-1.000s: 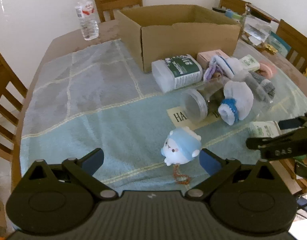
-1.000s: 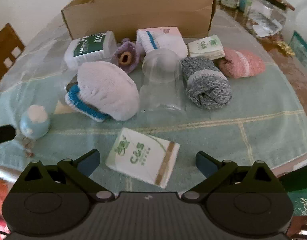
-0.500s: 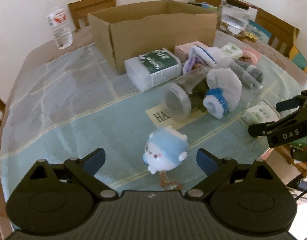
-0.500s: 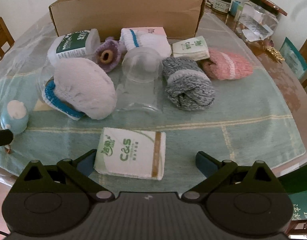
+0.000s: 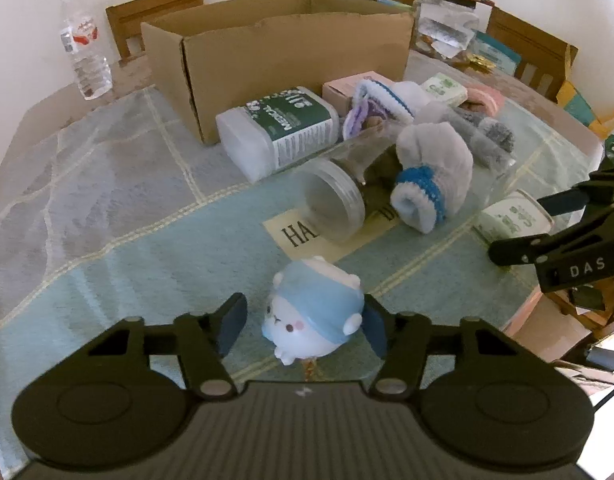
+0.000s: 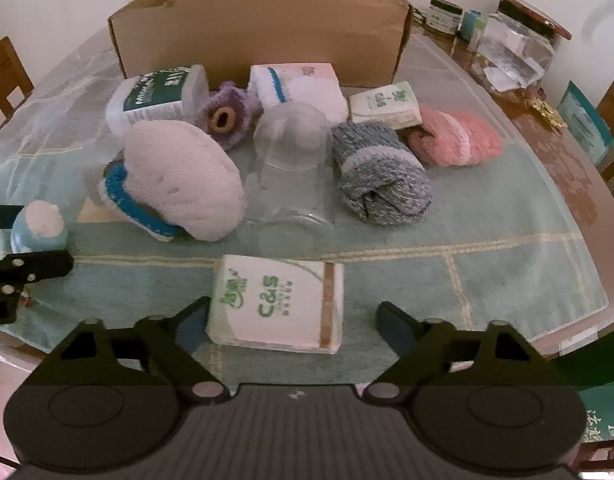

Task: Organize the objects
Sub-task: 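Grasp blue-white plush toy with left gripper while right gripper grasps C&S tissue pack, then carry plush toy and C&S pack into the cardboard box and open both grippers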

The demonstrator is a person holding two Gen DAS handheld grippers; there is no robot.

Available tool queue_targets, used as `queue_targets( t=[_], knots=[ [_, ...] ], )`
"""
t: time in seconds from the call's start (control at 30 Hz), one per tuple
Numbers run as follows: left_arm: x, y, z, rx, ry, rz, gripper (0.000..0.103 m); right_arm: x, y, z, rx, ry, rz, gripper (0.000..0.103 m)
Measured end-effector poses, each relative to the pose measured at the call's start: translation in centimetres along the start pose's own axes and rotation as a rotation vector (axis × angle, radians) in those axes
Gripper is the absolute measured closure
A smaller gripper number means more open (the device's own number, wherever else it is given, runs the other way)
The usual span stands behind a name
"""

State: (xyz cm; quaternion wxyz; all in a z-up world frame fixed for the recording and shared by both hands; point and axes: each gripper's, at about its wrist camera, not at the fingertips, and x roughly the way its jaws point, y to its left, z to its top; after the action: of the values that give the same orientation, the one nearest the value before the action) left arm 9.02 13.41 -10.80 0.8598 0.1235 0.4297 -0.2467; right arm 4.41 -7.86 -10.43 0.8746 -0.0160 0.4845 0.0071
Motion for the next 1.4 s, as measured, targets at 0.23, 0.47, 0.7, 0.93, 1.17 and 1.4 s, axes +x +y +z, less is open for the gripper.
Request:
queue_targets(
  t=[0.23, 0.47, 0.7, 0.93, 1.17, 1.4],
  knots=[
    [0.2, -0.2, 0.3, 0.011, -0.001, -0.026, 0.053, -0.2, 0.5, 0.2, -0.018, -0.002, 0.009, 0.024],
    [0.2, -0.2, 0.6, 0.011, 0.003, -0.032, 0.056, -0.3, 0.2, 0.7, -0.003, 0.013, 0.019, 0.033],
    [-0.1, -0.1, 1.0, 0.027, 0.023, -0.051, 0.057, -0.8, -0.2, 1.1, -0.015, 0.046, 0.047, 0.033],
    [-0.7, 0.5, 1.8, 0.043, 0.053, -0.063, 0.057, -1.9, -0.7, 2.1, -0.029, 0.062, 0.066, 0.033],
    [-2.4, 1.2, 4.0, 0.071, 0.081, -0.074, 0.057, -4.2, -1.3, 4.5, -0.032, 0.049, 0.103, 0.033],
    [-4.1, 1.4, 8.0, 0.054, 0.07, -0.075, 0.057, -5.6, -2.0, 8.3, -0.113, 0.008, 0.146, 0.033]
  ],
)
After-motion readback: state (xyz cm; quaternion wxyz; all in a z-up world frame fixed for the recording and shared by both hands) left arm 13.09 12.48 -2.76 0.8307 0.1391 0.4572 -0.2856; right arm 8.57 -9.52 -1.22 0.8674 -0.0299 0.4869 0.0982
